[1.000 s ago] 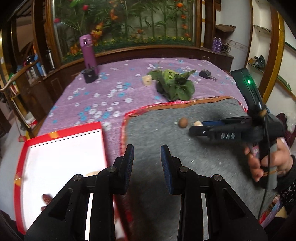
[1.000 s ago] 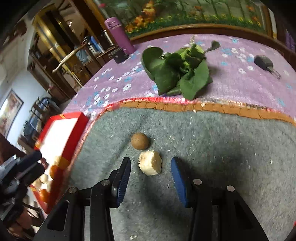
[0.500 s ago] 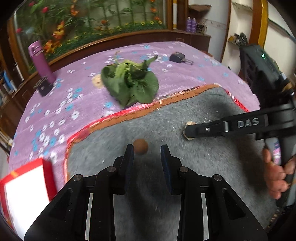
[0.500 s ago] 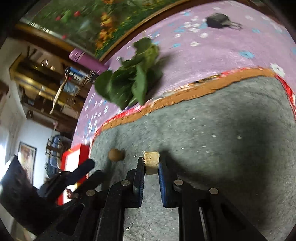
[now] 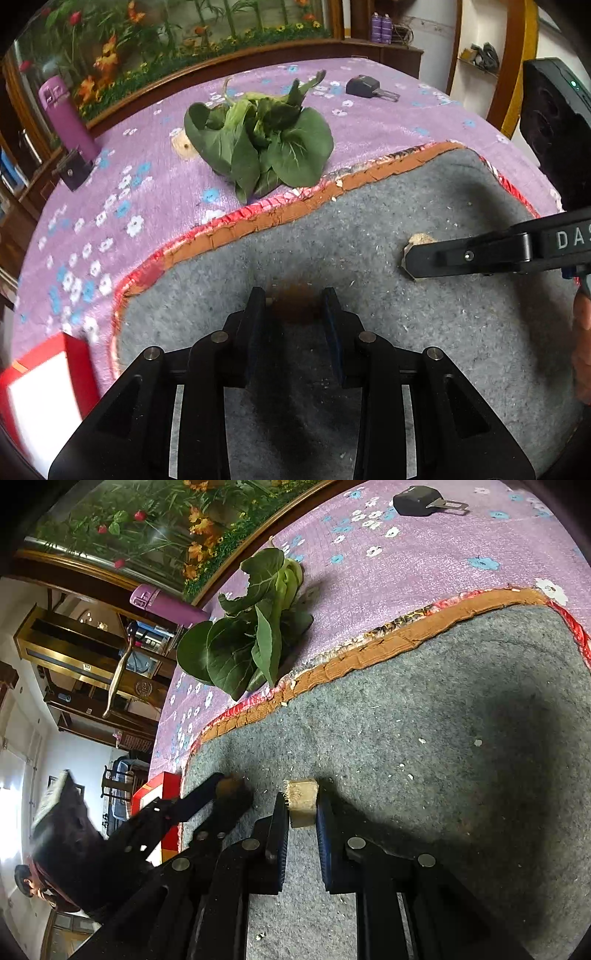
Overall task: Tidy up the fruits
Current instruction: 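Grasp a brown nut with the left gripper while the right grasps a yam chunk, then carry the nut and yam chunk over the white tray and release both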
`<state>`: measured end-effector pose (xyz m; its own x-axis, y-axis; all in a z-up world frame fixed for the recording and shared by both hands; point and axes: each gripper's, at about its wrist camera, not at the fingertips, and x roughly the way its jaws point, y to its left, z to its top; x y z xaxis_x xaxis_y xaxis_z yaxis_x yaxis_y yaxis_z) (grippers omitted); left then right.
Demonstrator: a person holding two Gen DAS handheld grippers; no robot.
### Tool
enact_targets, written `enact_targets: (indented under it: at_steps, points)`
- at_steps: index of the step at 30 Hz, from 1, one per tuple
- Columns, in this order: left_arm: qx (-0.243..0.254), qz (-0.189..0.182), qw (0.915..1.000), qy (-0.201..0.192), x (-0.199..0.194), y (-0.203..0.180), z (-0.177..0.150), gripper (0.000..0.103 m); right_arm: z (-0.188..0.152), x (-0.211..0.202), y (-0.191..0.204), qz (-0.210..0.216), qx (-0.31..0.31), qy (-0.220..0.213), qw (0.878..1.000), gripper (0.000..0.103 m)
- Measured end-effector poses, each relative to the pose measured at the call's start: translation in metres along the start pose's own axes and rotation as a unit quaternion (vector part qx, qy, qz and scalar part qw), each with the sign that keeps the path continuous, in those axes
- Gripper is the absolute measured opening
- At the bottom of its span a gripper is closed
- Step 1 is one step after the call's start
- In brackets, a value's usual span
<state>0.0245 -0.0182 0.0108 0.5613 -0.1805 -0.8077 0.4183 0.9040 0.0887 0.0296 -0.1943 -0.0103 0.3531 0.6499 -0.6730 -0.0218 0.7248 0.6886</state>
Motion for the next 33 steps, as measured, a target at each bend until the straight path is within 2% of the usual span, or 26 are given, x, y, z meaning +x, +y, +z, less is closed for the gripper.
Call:
enact_targets:
  at_steps: [2, 3, 8, 11, 14, 20, 23, 26, 31, 33]
  points:
    - [-0.002, 0.000, 1.0000, -0.001, 0.000, -0.001, 0.000, 0.027, 0.000, 0.000, 0.000, 0.000, -0.002, -0.001, 1.000, 0.014]
    - [-0.004, 0.001, 1.0000, 0.000, -0.001, -0.002, 0.000, 0.022, 0.000, 0.000, 0.000, 0.001, -0.002, -0.002, 1.000, 0.014]
    - [-0.018, 0.004, 0.9998, -0.010, -0.011, -0.005, -0.001, 0.021, -0.001, -0.001, 0.003, 0.001, -0.012, -0.004, 1.000, 0.014]
    - [-0.021, 0.016, 0.9993, -0.025, -0.028, -0.007, -0.004, 0.021, -0.001, 0.000, 0.006, 0.024, -0.016, 0.000, 1.000, 0.014]
    - [-0.020, 0.044, 0.9982, -0.036, -0.050, -0.011, -0.015, 0.022, -0.005, -0.002, 0.020, 0.035, -0.047, -0.010, 0.998, 0.014]
    - [-0.054, 0.072, 0.9937, -0.067, -0.106, -0.002, -0.058, 0.022, -0.016, -0.009, 0.047, 0.051, -0.116, -0.047, 0.991, 0.014]
    - [-0.092, 0.089, 0.9882, -0.084, -0.137, 0.018, -0.088, 0.022, -0.023, -0.004, 0.055, 0.072, -0.121, -0.040, 0.989, 0.014]
    - [-0.124, 0.128, 0.9802, -0.086, -0.163, 0.047, -0.119, 0.022, -0.031, 0.008, 0.072, 0.091, -0.123, -0.015, 0.988, 0.014]
    - [-0.195, 0.184, 0.9593, -0.089, -0.195, 0.104, -0.165, 0.022, -0.057, 0.038, 0.135, 0.135, -0.159, 0.034, 0.977, 0.014]
    - [-0.209, 0.203, 0.9525, -0.089, -0.201, 0.118, -0.177, 0.022, -0.071, 0.056, 0.166, 0.140, -0.183, 0.053, 0.971, 0.014]
